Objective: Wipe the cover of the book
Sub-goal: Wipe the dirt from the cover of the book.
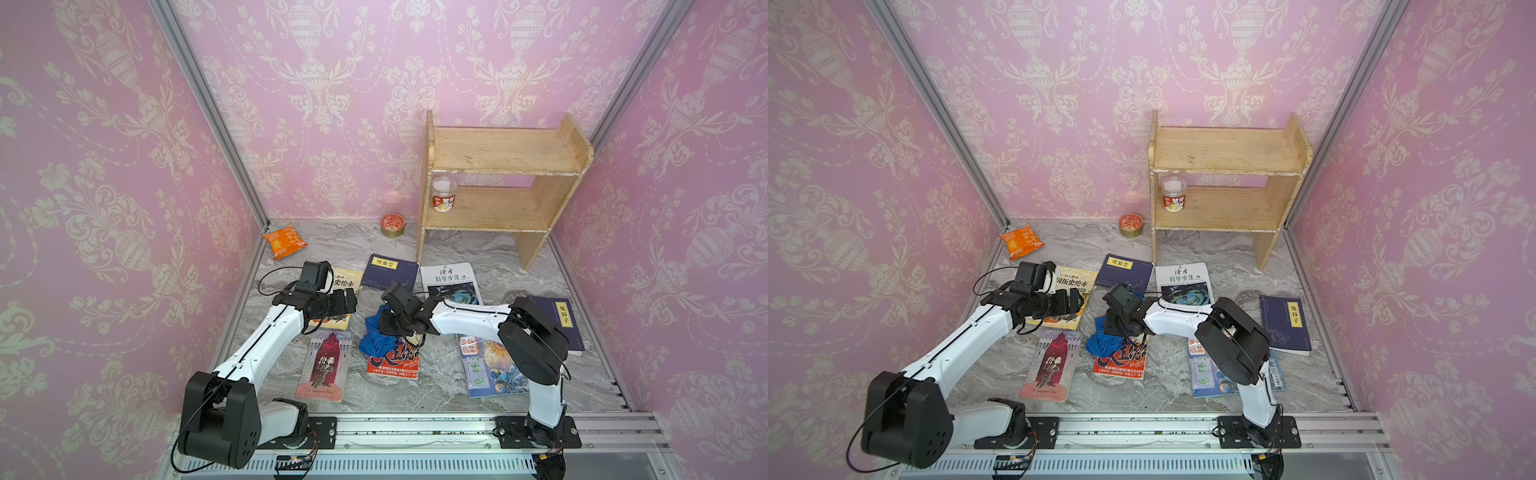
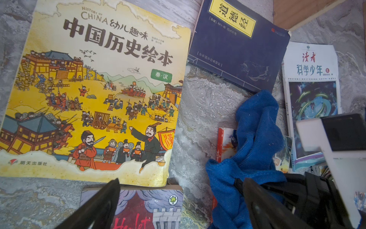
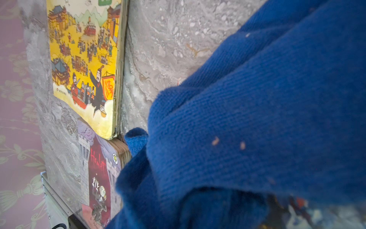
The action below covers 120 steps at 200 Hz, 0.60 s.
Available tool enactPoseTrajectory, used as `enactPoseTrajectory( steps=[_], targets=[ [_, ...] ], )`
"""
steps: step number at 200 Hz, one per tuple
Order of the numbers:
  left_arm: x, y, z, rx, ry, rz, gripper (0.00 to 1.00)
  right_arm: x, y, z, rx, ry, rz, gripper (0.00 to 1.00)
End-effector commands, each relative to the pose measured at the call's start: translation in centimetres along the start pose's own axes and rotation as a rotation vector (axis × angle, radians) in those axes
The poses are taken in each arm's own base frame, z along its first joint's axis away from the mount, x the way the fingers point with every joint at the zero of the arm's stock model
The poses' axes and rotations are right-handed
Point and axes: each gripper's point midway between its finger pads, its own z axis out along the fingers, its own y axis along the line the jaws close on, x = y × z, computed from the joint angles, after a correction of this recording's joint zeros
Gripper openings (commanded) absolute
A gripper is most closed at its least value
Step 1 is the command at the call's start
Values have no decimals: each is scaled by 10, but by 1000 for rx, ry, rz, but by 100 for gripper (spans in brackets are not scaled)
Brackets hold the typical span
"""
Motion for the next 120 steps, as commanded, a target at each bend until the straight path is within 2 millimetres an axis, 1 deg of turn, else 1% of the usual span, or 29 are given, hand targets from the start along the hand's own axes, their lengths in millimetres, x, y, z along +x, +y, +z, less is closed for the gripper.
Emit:
enactPoseTrajectory(
  steps=[1, 25, 34, 41, 50, 58, 69, 70, 79, 95, 108, 120],
  targets=[
    [2, 6, 1, -20, 2, -13, 100, 54, -111, -10, 295, 160, 80, 0],
    [1, 5, 2, -16, 4, -18, 99, 59, -154, -41, 366, 123, 119, 0],
    [1, 5, 2, -15, 5, -18, 99, 60, -163, -48, 395, 108, 121, 0],
    [1, 5, 2, -13, 4, -20, 99, 62, -164, -48, 398, 110, 118, 0],
    [1, 5, 2, -12, 6, -19, 99, 62, -157, -44, 388, 111, 107, 0],
    [1, 5, 2, -11, 5, -20, 99, 62, -146, -37, 377, 114, 87, 0],
    [1, 5, 1, -12, 3, -20, 99, 63, -123, -24, 357, 128, 46, 0],
    [2, 5, 2, -13, 5, -19, 99, 67, -122, -22, 360, 136, 38, 0],
    [2, 5, 1, -16, 4, -18, 99, 69, -101, -9, 335, 154, 10, 0],
    [1, 6, 1, -18, 1, -14, 99, 72, -71, 11, 283, 179, -7, 0],
    [2, 6, 0, -22, -2, -13, 99, 73, -59, 20, 246, 187, 7, 0],
    [2, 7, -1, -23, -3, -14, 99, 74, -64, 18, 252, 186, 14, 0]
  ],
)
